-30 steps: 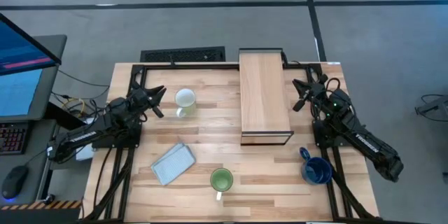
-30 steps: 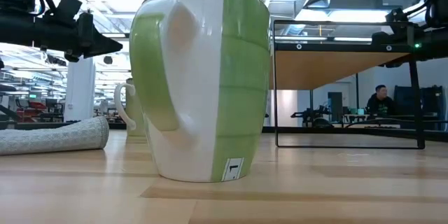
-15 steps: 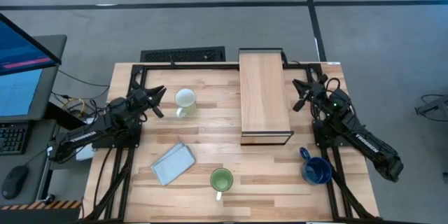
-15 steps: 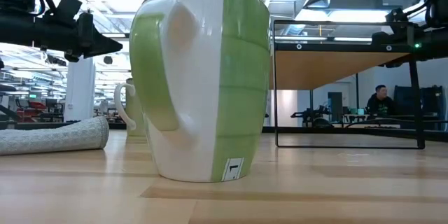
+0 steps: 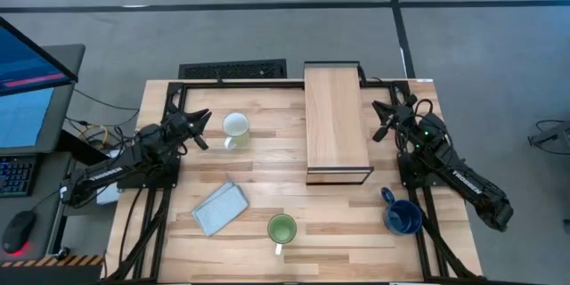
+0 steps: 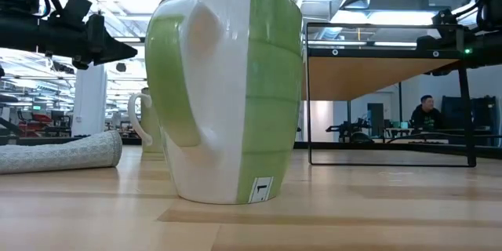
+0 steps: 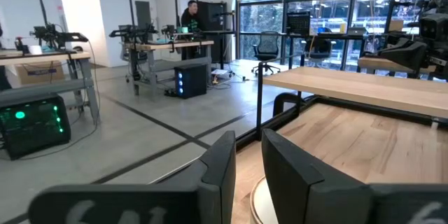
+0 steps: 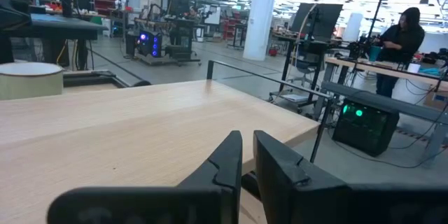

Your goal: Stack small to large cups/mugs on shelf

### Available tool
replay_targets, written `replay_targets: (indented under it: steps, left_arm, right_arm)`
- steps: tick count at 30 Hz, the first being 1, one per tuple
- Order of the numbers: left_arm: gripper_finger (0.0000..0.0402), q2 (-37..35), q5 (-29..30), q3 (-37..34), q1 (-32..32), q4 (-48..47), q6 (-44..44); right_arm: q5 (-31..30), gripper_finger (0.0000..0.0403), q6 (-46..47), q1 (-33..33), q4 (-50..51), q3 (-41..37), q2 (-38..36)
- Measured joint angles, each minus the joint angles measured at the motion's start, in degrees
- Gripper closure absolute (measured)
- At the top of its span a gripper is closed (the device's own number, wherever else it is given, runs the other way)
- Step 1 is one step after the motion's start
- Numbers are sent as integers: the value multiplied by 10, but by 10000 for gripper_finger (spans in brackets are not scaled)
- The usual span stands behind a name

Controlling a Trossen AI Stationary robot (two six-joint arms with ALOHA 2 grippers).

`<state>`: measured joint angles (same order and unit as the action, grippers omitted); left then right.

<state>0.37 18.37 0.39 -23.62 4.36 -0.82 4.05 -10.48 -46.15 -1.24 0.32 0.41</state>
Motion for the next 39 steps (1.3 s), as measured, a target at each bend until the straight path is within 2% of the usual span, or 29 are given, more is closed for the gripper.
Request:
replay_targets:
  steps: [39]
  left_arm:
    - [339, 0, 0, 0, 0, 0, 5]
  right_arm:
    - [0, 343, 0, 0, 0, 0, 0]
